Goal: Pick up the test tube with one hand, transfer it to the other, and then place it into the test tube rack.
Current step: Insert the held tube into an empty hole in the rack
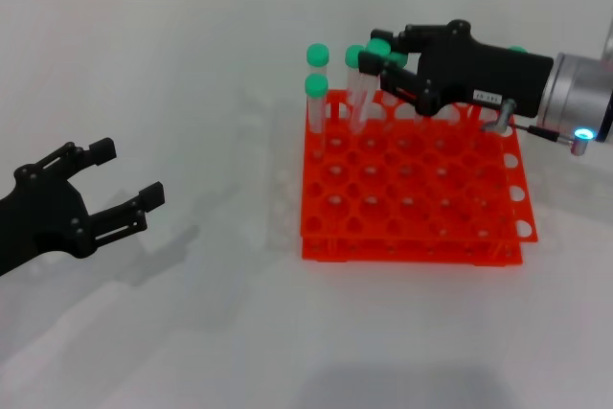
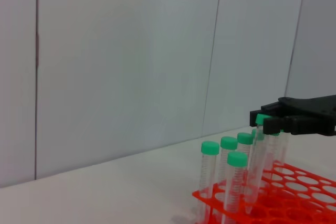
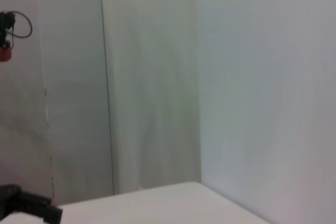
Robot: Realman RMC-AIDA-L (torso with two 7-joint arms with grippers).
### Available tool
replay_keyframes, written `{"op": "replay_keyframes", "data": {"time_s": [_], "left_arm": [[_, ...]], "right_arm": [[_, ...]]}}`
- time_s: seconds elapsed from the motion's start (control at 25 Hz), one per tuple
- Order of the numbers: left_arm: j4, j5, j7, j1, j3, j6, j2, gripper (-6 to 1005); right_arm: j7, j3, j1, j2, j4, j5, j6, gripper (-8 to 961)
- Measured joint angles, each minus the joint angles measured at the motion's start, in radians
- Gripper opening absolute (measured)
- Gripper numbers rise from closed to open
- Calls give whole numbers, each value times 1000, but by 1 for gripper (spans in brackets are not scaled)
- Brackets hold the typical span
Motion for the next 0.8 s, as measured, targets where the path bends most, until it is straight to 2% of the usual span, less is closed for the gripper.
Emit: {"op": "replay_keyframes", "data": {"time_s": [0.56,0.8], "left_arm": [[-59,2,23,-13,-10,-14,1,870],[-66,2,23,-24,-10,-15,2,870]], "right_arm": [[-21,-91,14,4,-3,6,63,258],[-18,-99,24,4,1,7,77,259]]}}
